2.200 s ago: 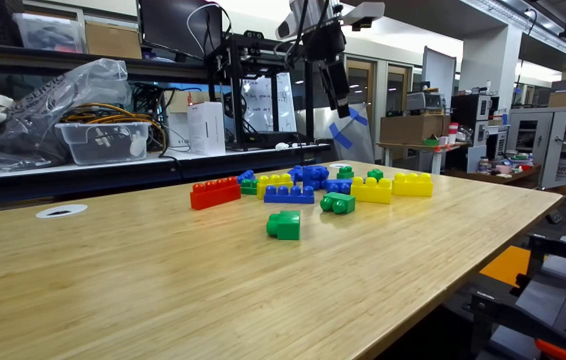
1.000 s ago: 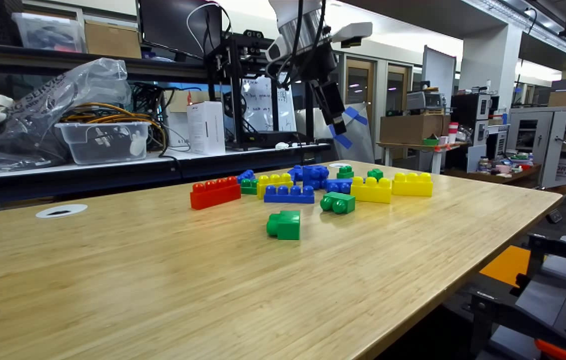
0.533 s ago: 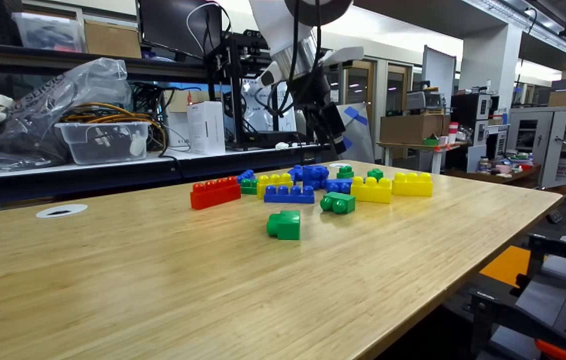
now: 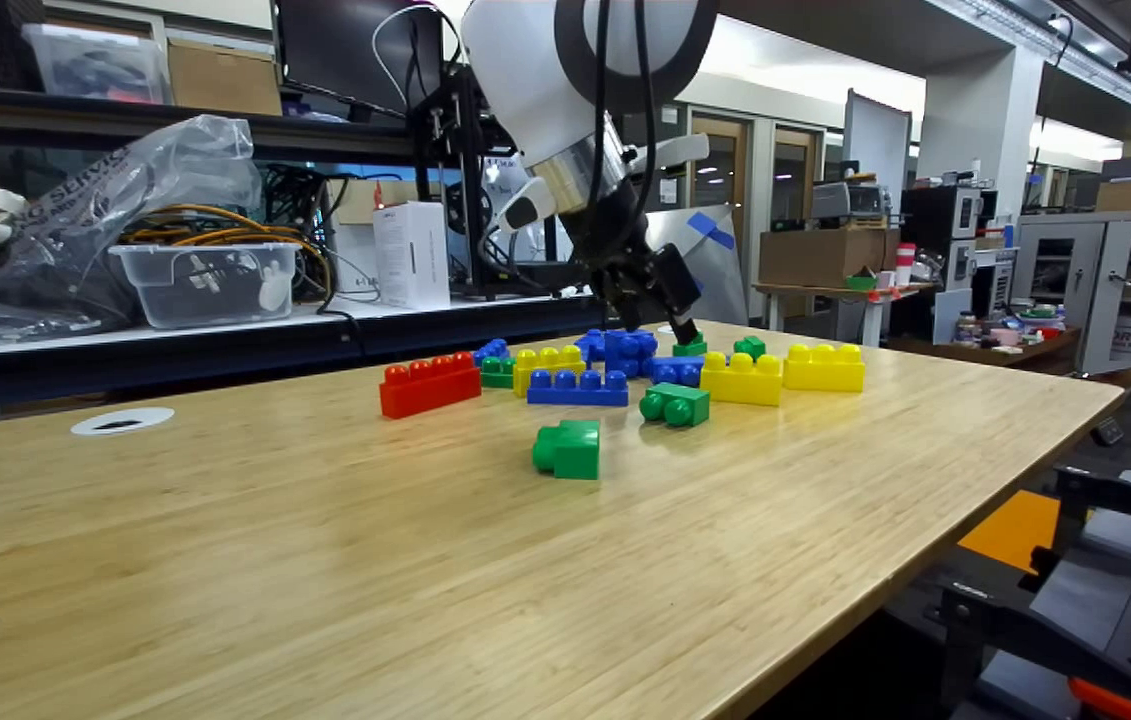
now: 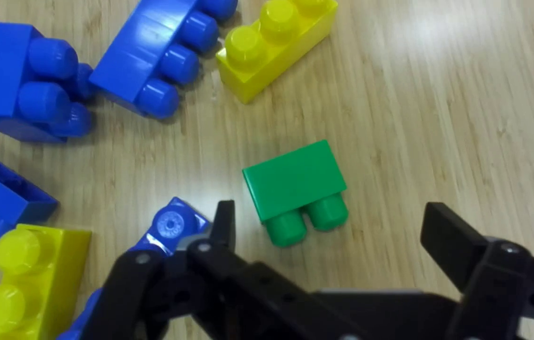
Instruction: Set one green block upright on the table
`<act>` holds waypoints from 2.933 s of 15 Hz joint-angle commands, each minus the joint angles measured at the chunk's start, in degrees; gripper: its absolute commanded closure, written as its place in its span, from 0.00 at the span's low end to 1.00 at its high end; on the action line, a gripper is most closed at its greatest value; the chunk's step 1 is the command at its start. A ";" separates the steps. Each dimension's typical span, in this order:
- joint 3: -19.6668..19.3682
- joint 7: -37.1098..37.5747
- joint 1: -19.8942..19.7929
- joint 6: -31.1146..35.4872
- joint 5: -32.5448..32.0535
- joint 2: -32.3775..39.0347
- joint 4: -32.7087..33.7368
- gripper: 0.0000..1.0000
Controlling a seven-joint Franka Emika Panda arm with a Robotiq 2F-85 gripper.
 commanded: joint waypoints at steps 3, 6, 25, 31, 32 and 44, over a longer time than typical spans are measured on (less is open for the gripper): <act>0.48 -5.98 -0.25 1.31 -4.84 2.24 -0.30 0.00; 0.64 -7.82 -0.42 1.78 -6.08 2.71 -0.86 0.00; 0.58 -5.54 -0.66 9.54 -21.20 2.16 -8.42 0.00; 0.34 -2.30 -0.75 10.94 -23.27 2.44 -9.03 0.00; 0.34 -1.78 -0.77 11.21 -23.53 2.50 -9.06 0.00; 0.03 2.47 -1.72 11.48 -25.35 2.97 -8.96 0.00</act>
